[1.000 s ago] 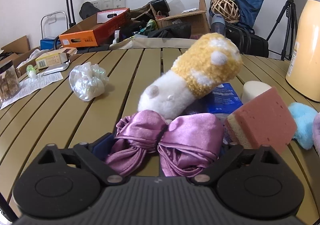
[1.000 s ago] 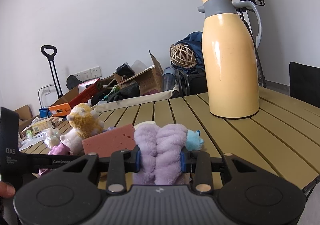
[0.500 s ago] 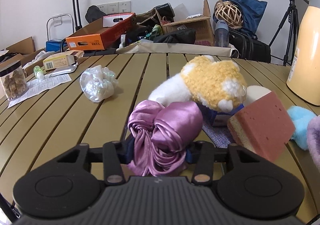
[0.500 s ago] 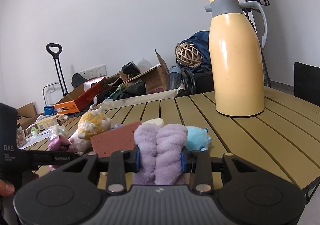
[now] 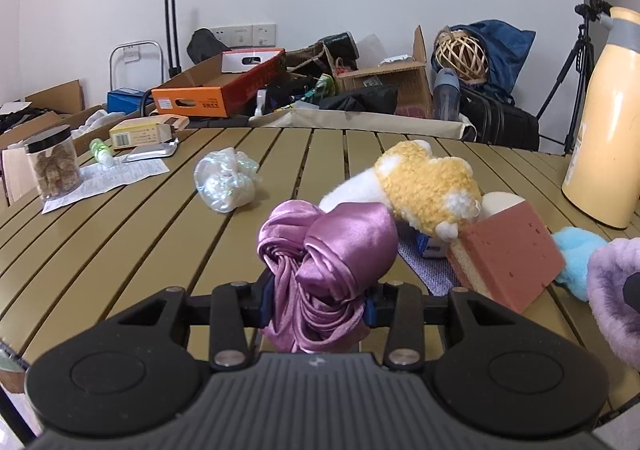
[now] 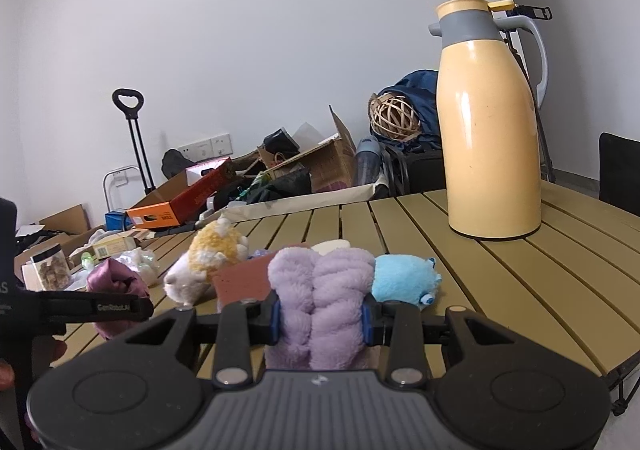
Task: Collect trash
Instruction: 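Grasp the pink satin cloth with the left tool, then carry the lavender towel and pink satin cloth down over the black bin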
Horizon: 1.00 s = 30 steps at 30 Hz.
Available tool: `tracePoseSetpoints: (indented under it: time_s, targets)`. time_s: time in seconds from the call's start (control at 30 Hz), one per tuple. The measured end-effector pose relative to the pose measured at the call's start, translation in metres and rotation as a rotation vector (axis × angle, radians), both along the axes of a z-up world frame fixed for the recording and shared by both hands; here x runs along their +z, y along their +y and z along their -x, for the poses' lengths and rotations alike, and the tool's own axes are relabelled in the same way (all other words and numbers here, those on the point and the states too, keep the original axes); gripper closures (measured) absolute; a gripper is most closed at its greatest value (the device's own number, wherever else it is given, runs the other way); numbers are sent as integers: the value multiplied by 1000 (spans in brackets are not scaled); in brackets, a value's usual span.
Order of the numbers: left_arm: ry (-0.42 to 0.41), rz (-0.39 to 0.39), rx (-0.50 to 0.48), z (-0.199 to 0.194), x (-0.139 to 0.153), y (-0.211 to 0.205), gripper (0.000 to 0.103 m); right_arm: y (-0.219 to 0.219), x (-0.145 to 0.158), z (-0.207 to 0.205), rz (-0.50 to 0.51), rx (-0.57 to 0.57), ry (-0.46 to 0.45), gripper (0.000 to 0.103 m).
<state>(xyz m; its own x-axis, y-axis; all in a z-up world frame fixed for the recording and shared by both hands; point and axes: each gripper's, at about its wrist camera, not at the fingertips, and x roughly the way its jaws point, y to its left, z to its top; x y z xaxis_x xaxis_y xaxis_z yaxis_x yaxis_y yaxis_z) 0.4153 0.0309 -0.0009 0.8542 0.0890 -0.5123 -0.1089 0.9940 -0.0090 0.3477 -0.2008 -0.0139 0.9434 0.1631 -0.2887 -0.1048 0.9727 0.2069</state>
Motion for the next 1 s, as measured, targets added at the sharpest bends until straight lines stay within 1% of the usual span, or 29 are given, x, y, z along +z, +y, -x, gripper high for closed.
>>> tracePoseSetpoints:
  time_s: [0.37,0.6,0.8,1.0]
  targets:
    - [-98,35,3,54,17,7,63,4,8,32,11,41,-43,69]
    - [-115,66,-16,95,15,9,63,5,10,57,16,63,-63,69]
    - [-134,67,-29,130,14,9,63,3,2,85,6,83,-41,69]
    - [-121,61,-33,159,5,12,63,1,-8,111,13,100,-11,69]
